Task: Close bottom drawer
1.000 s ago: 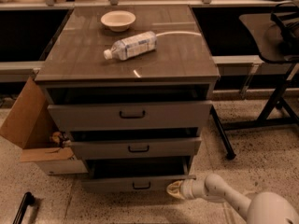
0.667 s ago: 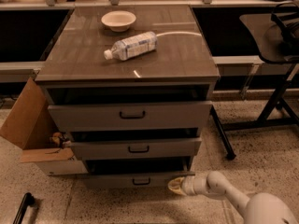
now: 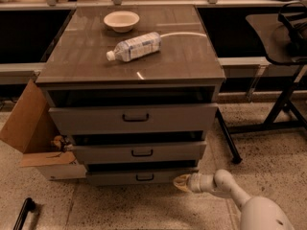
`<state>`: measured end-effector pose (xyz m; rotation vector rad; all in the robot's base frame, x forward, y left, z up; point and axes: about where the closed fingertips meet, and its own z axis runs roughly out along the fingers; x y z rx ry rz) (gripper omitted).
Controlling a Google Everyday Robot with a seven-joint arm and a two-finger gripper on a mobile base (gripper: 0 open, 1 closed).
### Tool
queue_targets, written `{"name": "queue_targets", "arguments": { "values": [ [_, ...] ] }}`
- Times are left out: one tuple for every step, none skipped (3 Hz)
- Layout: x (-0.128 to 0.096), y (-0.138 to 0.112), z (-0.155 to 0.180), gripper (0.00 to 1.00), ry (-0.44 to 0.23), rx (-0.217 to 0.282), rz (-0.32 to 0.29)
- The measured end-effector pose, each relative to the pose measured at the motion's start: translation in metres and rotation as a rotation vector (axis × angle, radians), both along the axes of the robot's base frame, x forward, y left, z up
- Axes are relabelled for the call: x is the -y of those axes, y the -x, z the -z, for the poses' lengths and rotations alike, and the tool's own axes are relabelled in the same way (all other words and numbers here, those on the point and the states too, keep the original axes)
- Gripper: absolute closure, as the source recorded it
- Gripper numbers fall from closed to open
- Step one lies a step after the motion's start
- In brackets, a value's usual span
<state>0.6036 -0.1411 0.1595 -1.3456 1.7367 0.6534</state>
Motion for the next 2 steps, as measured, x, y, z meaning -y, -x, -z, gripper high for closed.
{"name": "queue_targets", "arguments": {
  "values": [
    [0.002,-0.017,-0.004,1.0,-0.023,0.012,0.007],
    [0.002,-0.033,-0.01,1.0,-0.046,0.026,0.007]
  ]
}}
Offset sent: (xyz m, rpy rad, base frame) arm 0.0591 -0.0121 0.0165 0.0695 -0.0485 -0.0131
